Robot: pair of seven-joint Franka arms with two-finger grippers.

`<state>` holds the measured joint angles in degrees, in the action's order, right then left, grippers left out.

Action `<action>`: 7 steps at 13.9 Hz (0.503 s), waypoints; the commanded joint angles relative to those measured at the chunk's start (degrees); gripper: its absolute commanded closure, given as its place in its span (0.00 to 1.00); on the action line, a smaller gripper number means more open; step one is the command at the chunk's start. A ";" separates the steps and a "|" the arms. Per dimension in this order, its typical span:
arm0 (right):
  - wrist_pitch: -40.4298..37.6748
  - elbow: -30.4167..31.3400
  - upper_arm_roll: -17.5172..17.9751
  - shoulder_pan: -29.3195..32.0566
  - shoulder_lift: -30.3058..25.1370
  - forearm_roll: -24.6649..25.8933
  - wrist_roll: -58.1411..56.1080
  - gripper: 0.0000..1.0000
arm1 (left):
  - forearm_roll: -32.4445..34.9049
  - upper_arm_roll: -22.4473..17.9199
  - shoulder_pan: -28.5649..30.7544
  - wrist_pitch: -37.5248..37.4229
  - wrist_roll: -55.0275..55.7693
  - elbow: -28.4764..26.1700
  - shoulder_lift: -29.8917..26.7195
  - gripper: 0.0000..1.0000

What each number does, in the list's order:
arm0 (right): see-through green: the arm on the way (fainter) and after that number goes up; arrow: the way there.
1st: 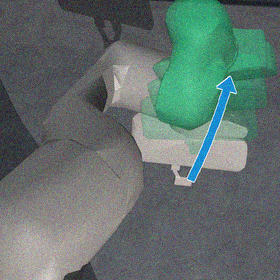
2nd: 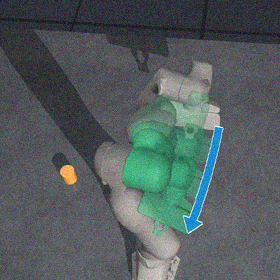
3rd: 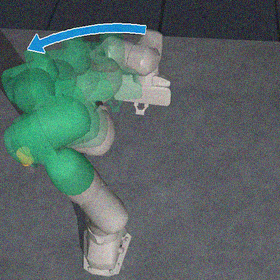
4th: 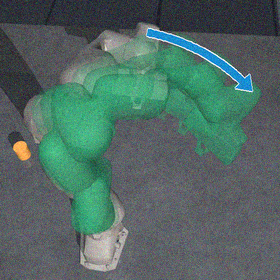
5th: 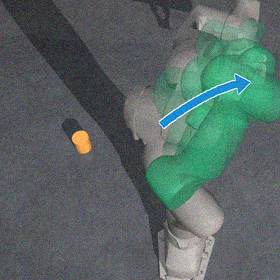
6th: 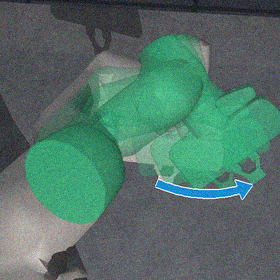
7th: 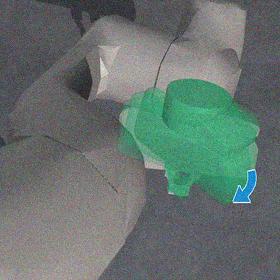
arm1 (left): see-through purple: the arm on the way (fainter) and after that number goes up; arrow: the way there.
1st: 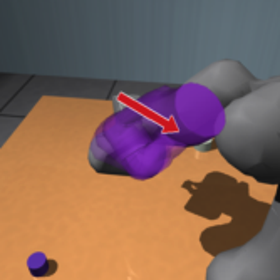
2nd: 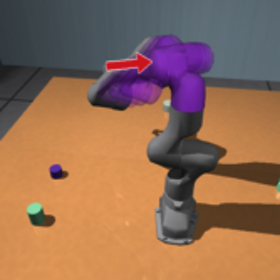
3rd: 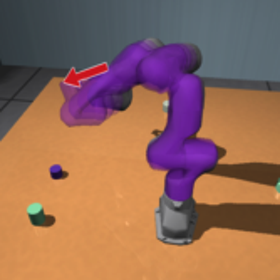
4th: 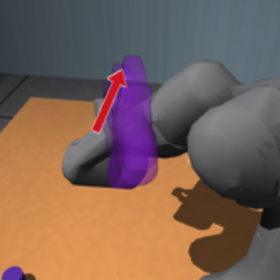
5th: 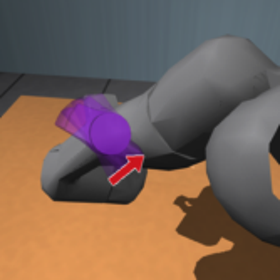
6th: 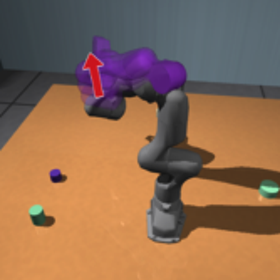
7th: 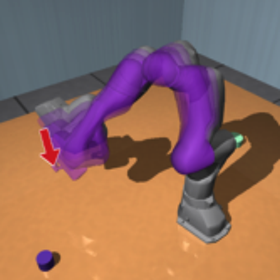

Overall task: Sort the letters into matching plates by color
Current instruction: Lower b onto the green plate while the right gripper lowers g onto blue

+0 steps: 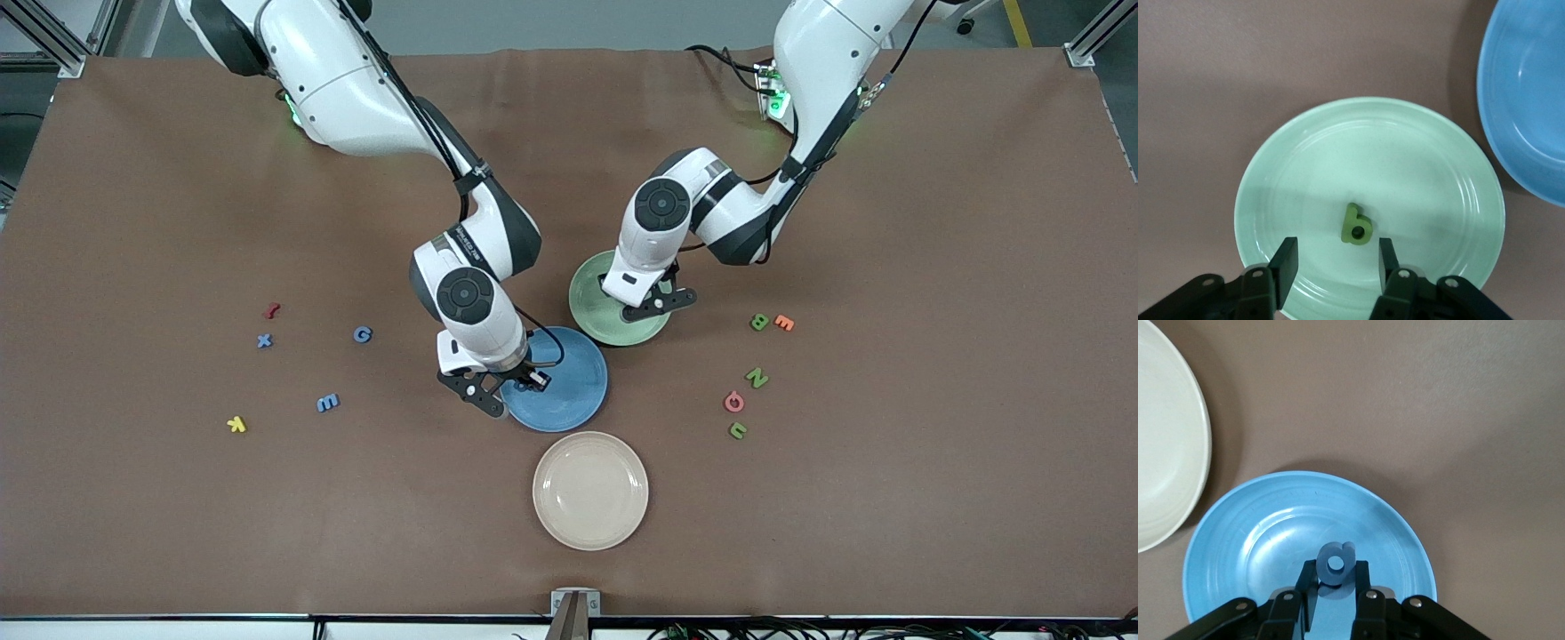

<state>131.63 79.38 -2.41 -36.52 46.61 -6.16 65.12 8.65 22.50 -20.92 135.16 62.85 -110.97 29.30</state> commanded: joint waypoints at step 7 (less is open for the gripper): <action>0.21 -1.51 -0.67 -1.00 1.29 1.76 2.82 0.01 | 1.54 0.08 9.74 0.10 -13.78 -7.68 -5.39 0.43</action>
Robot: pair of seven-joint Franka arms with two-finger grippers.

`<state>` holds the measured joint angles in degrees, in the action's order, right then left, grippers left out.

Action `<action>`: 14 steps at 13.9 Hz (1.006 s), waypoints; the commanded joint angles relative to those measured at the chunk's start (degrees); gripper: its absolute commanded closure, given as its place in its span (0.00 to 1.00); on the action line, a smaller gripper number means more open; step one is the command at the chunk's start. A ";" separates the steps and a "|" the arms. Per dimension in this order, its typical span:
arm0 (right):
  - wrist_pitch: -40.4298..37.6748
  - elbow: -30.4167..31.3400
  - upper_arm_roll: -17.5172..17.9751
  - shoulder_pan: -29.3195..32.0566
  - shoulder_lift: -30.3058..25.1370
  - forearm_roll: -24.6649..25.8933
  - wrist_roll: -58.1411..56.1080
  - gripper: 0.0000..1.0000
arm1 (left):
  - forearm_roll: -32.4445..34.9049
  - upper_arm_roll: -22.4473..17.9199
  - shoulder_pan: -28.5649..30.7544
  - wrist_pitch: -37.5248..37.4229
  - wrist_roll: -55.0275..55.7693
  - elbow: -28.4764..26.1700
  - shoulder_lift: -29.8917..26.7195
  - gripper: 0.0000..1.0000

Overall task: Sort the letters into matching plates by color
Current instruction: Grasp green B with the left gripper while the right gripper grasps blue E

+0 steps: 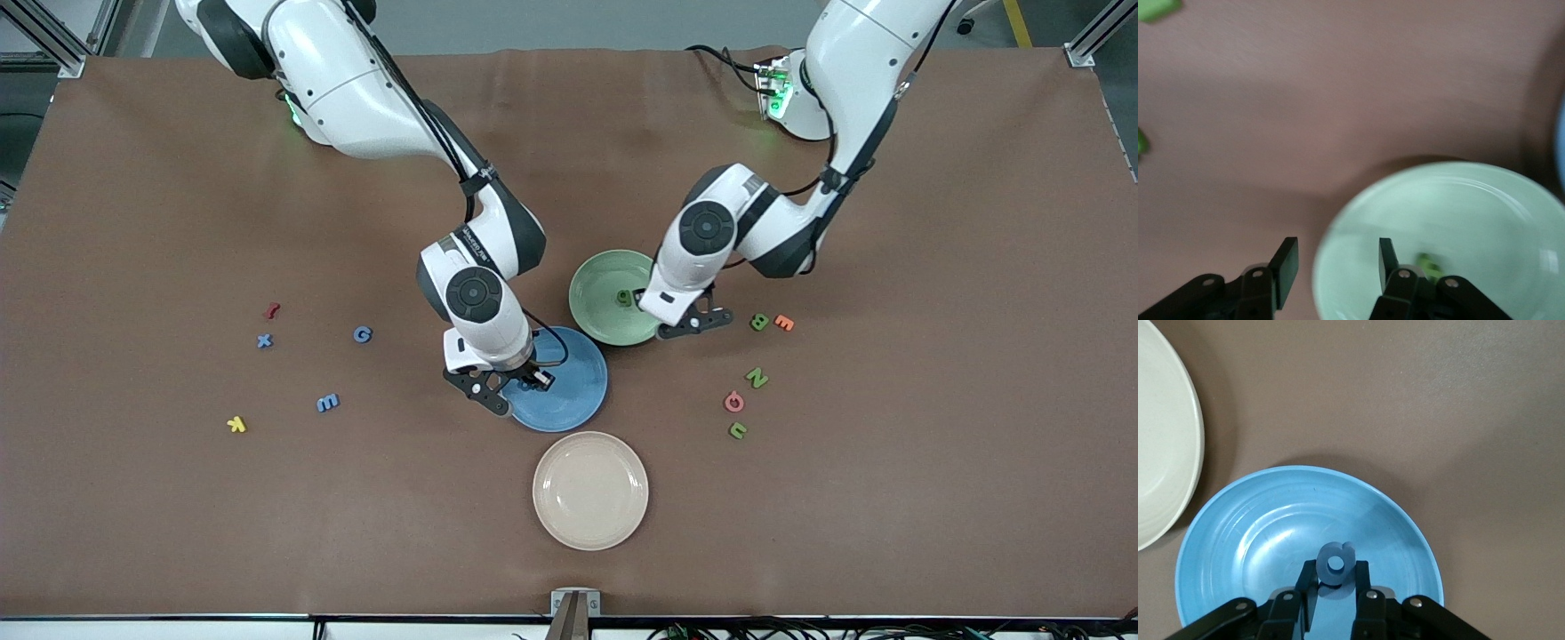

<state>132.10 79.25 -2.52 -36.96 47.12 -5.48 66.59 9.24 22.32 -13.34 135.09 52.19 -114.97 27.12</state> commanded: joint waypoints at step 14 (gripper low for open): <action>-8.44 0.81 -1.79 14.17 -3.87 1.79 -29.71 0.00 | 6.93 0.36 14.13 5.18 -23.08 -7.99 -2.51 0.44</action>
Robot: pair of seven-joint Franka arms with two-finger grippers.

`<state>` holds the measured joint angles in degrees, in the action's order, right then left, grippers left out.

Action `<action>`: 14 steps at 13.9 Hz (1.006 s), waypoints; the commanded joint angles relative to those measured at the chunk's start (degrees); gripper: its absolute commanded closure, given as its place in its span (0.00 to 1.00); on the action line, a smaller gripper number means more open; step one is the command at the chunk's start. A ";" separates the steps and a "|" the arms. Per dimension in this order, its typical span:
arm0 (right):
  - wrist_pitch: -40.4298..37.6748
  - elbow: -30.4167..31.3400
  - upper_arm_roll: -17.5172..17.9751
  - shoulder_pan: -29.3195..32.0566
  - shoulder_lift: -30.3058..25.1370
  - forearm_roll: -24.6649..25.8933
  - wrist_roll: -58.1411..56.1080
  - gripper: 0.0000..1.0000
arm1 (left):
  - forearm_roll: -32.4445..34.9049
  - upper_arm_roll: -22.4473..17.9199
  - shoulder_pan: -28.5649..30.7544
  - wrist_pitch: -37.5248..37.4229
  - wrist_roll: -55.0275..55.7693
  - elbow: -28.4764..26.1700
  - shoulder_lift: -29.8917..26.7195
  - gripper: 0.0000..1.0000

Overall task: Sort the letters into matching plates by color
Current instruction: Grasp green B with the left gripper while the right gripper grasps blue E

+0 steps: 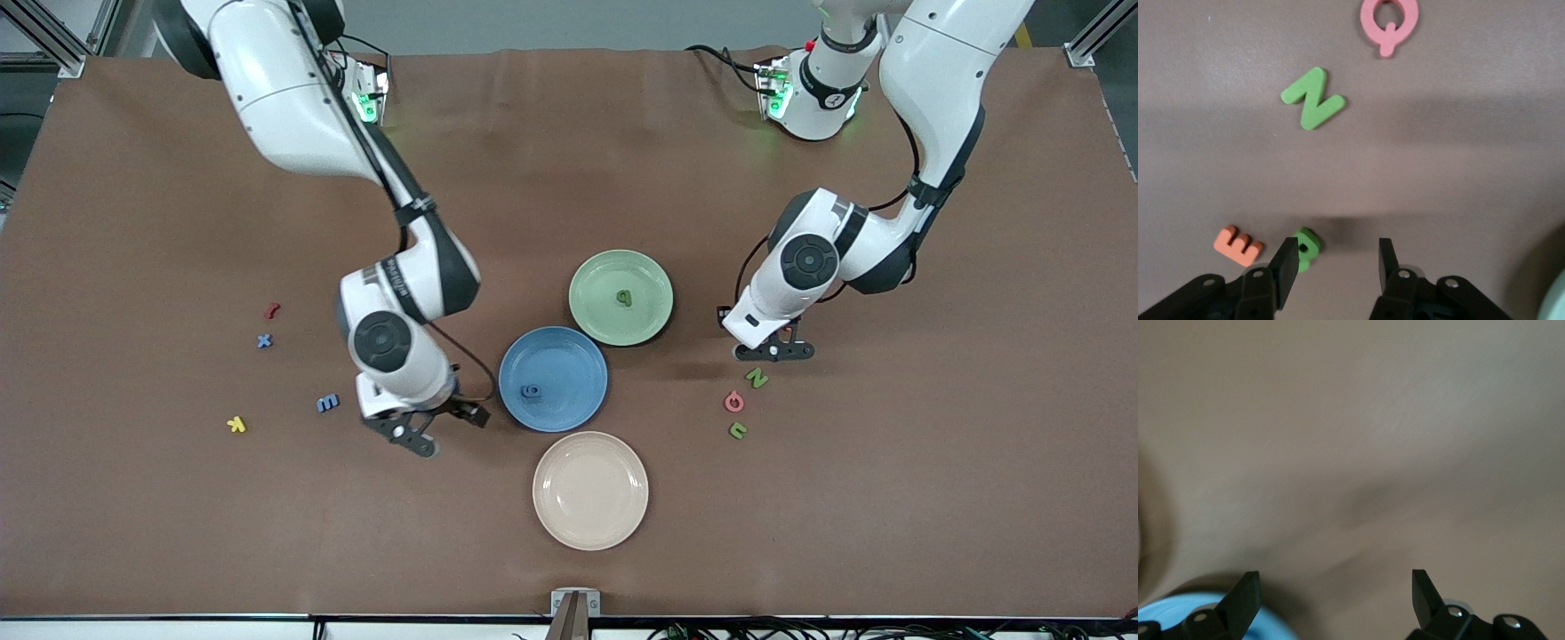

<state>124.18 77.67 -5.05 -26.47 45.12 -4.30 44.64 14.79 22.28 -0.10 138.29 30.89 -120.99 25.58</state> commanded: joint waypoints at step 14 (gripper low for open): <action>15.00 27.86 1.80 17.94 -11.98 -0.45 -57.73 0.00 | 4.72 0.49 3.62 5.06 -2.60 -6.63 -1.14 0.44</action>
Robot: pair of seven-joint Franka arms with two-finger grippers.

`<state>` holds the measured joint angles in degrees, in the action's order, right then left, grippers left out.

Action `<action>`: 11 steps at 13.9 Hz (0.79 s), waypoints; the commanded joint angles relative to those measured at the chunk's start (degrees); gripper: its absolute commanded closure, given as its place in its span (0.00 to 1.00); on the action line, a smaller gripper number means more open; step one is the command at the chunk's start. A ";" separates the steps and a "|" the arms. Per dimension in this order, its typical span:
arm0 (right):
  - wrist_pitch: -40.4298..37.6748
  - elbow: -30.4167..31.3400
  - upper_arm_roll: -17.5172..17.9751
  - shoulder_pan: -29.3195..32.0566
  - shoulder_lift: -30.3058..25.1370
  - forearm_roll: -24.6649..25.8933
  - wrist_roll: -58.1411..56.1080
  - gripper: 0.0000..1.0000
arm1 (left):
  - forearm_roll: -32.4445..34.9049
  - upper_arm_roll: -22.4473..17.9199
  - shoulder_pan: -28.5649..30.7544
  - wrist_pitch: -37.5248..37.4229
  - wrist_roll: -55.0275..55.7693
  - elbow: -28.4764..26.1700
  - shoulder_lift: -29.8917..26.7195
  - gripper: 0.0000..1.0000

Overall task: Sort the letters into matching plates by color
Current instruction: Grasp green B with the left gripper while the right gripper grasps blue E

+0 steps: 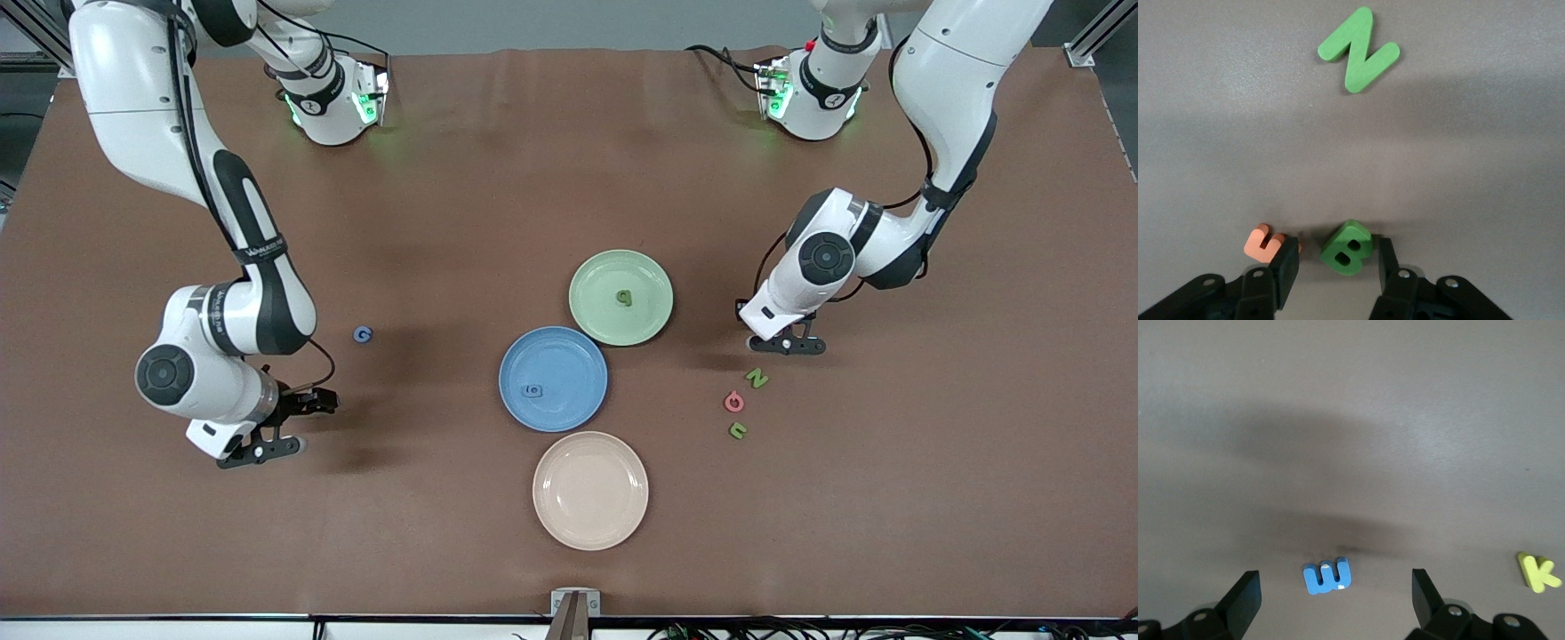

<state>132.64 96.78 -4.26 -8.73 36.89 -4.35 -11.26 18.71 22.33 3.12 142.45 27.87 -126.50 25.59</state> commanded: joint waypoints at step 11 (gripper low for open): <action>13.43 12.38 1.62 -0.15 -2.88 -0.92 -1.48 0.02 | 0.71 0.53 0.05 1.86 1.57 -0.77 0.43 0.44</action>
<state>146.24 107.25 -3.28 -8.92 35.92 -4.40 -11.92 18.72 22.51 3.02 142.88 28.13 -126.63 25.67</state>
